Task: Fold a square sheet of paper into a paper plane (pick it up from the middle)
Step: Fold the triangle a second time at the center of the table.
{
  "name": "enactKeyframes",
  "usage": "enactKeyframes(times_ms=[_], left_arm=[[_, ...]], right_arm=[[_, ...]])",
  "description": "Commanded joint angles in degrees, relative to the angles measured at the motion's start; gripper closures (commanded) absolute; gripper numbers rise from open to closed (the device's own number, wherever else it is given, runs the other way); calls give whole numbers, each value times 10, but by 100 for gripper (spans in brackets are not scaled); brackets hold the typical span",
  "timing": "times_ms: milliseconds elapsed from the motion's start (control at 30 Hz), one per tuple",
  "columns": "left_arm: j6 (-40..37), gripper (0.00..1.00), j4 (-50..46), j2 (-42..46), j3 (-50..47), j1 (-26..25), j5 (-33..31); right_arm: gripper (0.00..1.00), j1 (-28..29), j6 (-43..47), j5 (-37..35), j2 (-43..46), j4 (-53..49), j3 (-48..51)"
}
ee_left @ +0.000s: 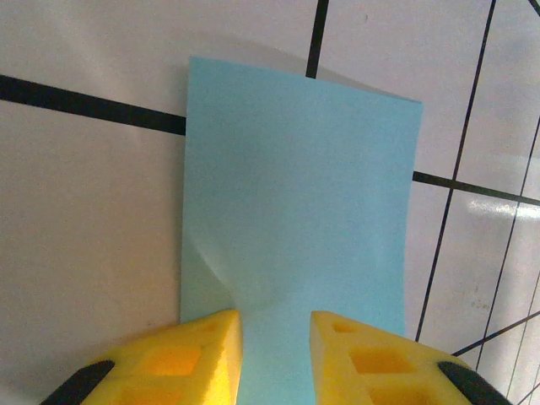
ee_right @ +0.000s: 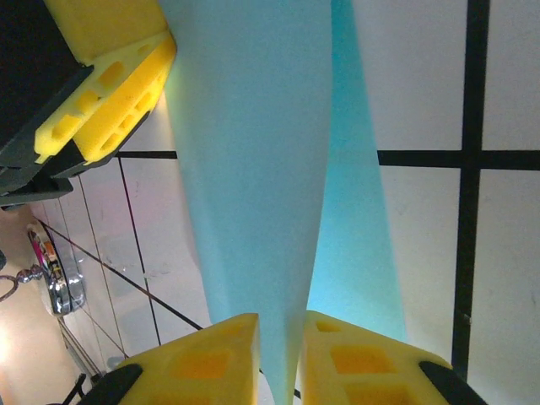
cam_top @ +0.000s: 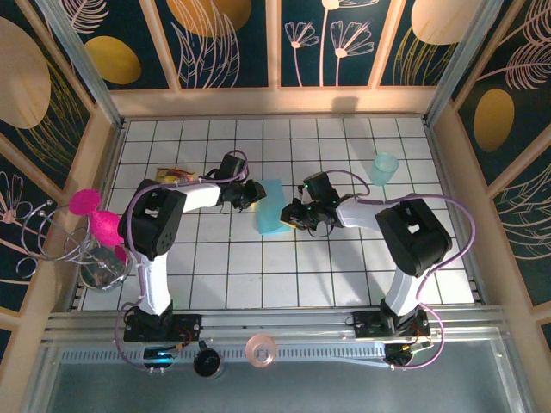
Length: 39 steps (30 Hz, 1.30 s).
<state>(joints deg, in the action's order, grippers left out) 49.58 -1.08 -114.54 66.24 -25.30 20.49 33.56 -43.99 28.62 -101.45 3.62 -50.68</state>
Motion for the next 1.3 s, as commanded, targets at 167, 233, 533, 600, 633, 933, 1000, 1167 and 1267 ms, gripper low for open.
enactKeyframes(times_ms=[167, 233, 533, 600, 633, 933, 1000, 1167, 1267], left_arm=[[-33, 72, -35, 5, 24, -4, -3], [-43, 72, -32, 15, 33, -4, -14], [-55, 74, -48, -7, 64, -2, -41], [-54, 76, -55, -11, 64, -3, -48], [-55, 76, -57, -13, 63, -2, -52], [-52, 80, -64, -28, 49, -3, -53], [-51, 81, -64, -31, 48, -3, -52], [-52, 81, -65, -31, 44, -2, -53], [-52, 82, -63, -31, 41, -2, -54]], right_arm=[[94, -3, -1, -12, -7, -34, 3], [96, -3, -1, -17, -4, -42, 4], [98, -4, -9, -23, 23, -39, 25], [98, -4, -10, -22, 25, -37, 25], [98, -4, -11, -21, 26, -35, 26], [98, -3, -9, -6, 30, -9, 22], [98, -3, -7, 4, 29, 3, 21], [99, 2, 4, 47, 21, 42, 14], [99, 3, 5, 54, 12, 50, 3]])
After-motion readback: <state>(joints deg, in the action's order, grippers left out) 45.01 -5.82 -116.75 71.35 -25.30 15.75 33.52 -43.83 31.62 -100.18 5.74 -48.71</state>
